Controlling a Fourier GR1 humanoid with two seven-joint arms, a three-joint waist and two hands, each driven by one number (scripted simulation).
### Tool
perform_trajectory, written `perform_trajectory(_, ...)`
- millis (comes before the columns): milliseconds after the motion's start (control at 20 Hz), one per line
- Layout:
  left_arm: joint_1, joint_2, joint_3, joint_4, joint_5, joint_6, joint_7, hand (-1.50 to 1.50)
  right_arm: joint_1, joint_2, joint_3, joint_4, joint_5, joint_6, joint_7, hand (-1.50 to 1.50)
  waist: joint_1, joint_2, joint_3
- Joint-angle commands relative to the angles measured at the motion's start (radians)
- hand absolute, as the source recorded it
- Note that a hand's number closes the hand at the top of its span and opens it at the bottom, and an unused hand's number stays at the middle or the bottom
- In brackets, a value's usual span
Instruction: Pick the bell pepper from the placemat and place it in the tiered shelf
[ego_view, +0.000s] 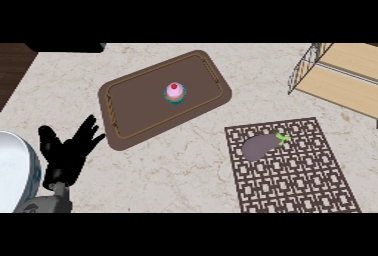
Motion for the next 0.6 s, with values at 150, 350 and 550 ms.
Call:
perform_trajectory(150, 0.019, -0.032, -0.038, 0.014, -0.040, 0.024, 0.016, 0.00, -0.042, -0.021, -0.137, 0.017, -0.129, -0.062, 0.005, -1.50, 0.000, 0.004, -0.003)
perform_trajectory(350, 0.009, 0.006, 0.000, -0.002, -0.009, -0.003, 0.037, 0.00, -0.040, -0.039, -0.146, -0.001, -0.122, -0.179, 0.026, -1.50, 0.000, 0.004, -0.004)
perform_trajectory(550, 0.020, -0.011, 0.018, 0.046, 0.002, -0.007, -0.012, 0.00, 0.019, -0.128, -0.151, -0.008, -0.100, -0.219, 0.029, -1.50, -0.013, 0.003, -0.004)
